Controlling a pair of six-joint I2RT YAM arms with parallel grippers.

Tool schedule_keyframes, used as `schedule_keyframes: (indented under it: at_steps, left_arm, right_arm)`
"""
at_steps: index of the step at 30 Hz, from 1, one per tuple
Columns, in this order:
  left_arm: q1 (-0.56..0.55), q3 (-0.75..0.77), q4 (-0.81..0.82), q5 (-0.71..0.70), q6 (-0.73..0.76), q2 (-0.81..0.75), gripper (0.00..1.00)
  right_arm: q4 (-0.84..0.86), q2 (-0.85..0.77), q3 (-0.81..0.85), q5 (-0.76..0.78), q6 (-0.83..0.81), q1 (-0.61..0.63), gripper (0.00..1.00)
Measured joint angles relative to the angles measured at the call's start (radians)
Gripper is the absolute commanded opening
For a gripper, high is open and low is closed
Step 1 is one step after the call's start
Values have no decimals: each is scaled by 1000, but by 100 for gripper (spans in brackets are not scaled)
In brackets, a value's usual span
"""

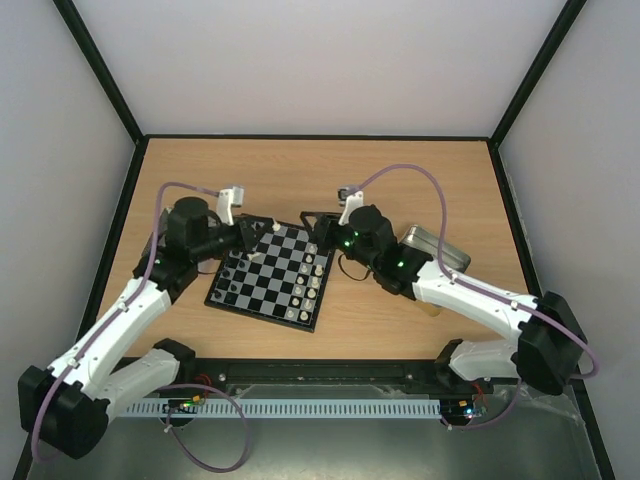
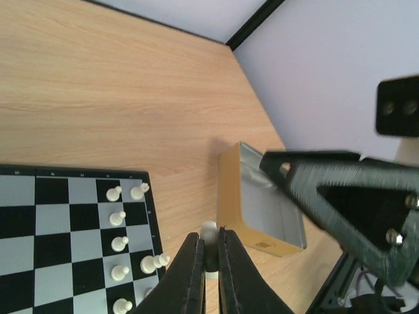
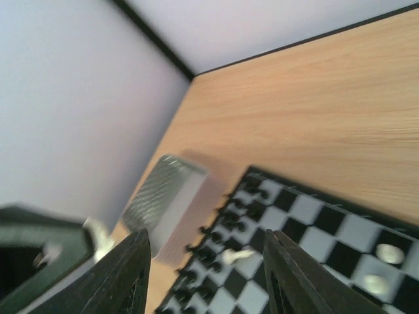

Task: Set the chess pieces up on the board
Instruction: Place the chess piece on the chessboard.

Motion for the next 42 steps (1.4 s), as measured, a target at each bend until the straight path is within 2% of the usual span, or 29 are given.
schedule_keyframes:
  at_steps: [8, 12, 16, 20, 26, 34, 42]
  left_arm:
    - [-266, 64, -67, -290, 63, 132, 4]
    - [-358, 113, -73, -408, 77, 252, 5]
    - [-397, 193, -79, -471, 98, 415, 4]
    - [-406, 269, -80, -503, 105, 564, 4]
    - [-425, 339, -80, -536, 116, 687, 5]
    - [-465, 354, -62, -579, 130, 822, 5]
    - [-465, 354, -31, -618, 131, 879, 5]
  right_arm:
    - [-226, -100, -33, 458, 159, -29, 50]
    - [-307, -194, -115, 599, 245, -63, 51]
    - [-355, -297, -184, 687, 296, -74, 53]
    - [-369, -353, -214, 726, 317, -82, 55]
    - [-375, -369, -237, 737, 319, -98, 56]
    - [-374, -370, -269, 724, 318, -111, 56]
    - [-373, -369, -270, 705, 317, -119, 56]
